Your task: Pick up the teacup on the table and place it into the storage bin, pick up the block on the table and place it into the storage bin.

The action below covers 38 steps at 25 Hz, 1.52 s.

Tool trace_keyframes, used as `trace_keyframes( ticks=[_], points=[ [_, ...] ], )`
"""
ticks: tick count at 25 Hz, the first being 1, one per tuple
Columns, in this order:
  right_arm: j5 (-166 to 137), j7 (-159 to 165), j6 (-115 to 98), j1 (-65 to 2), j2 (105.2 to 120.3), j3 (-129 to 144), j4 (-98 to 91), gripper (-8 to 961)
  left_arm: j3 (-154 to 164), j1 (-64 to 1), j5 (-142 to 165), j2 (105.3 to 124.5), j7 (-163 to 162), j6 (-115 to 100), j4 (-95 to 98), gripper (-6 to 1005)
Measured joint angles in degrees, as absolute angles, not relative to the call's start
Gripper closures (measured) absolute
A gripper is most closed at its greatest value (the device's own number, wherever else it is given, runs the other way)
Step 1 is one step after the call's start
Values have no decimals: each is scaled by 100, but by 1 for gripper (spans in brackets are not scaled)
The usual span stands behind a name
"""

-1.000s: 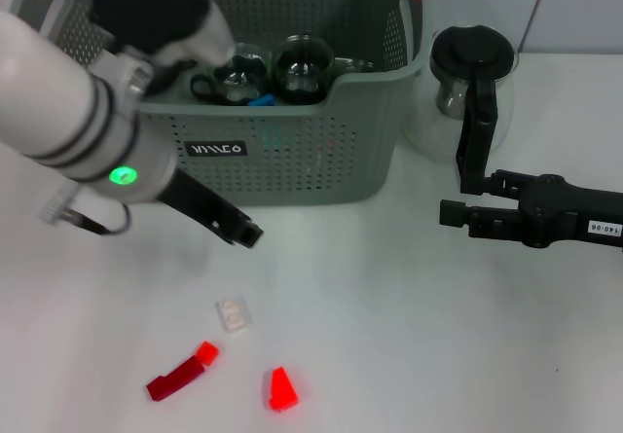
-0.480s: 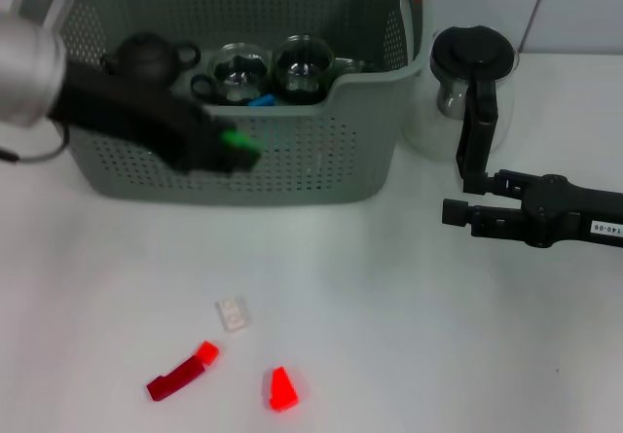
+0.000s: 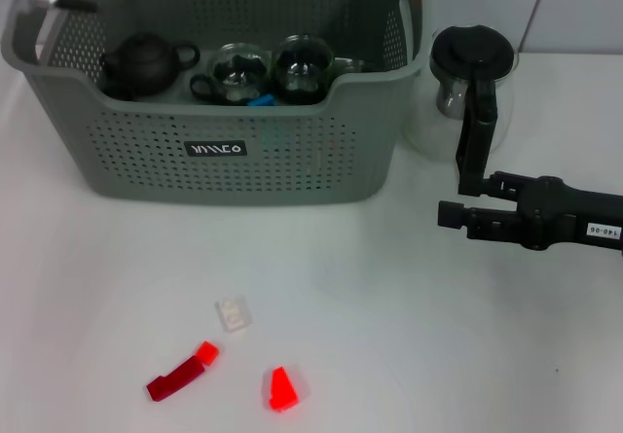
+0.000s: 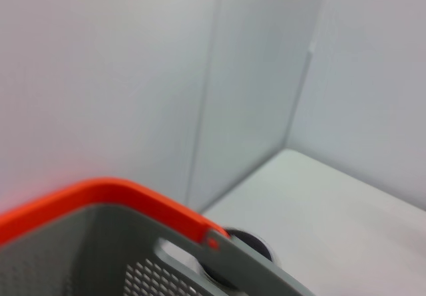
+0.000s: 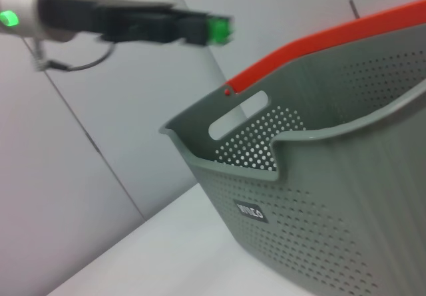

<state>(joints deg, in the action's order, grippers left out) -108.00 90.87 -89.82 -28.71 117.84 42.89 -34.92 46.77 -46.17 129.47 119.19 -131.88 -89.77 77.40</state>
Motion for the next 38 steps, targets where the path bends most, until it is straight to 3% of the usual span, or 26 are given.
trace_keyframes(
  ticks=[3, 7, 14, 24, 31, 36, 38],
  points=[
    [-10753, 9086, -9138, -2880, 11794, 4265, -3513, 69, 5112, -4894, 13105, 11657, -12986, -7893, 6632, 583],
    [-10707, 9079, -9284, -2915, 11795, 4182, -3531, 68, 5460, -5029, 13439, 11602, -12875, -7045, 6011, 583],
    [-10704, 9079, -9347, -2927, 11800, 4148, -3533, 69, 5783, -5363, 14660, 11829, -12958, -5609, 5125, 584],
    [-10705, 9044, -9352, -2921, 11801, 4109, -3516, 68, 5888, -5785, 16146, 12157, -13193, -5488, 4740, 543],
    [-10705, 9002, -9352, -2880, 11795, 4087, -3501, 69, 5889, -5756, 16185, 12139, -13440, -5584, 4825, 501],
    [-10705, 9000, -9351, -2874, 11795, 4085, -3494, 69, 5727, -5429, 15879, 12215, -13489, -5963, 5600, 471],
    [-10705, 9000, -9351, -2874, 11794, 4085, -3492, 69, 5460, -5164, 15465, 12266, -13495, -6338, 6210, 413]
  ],
)
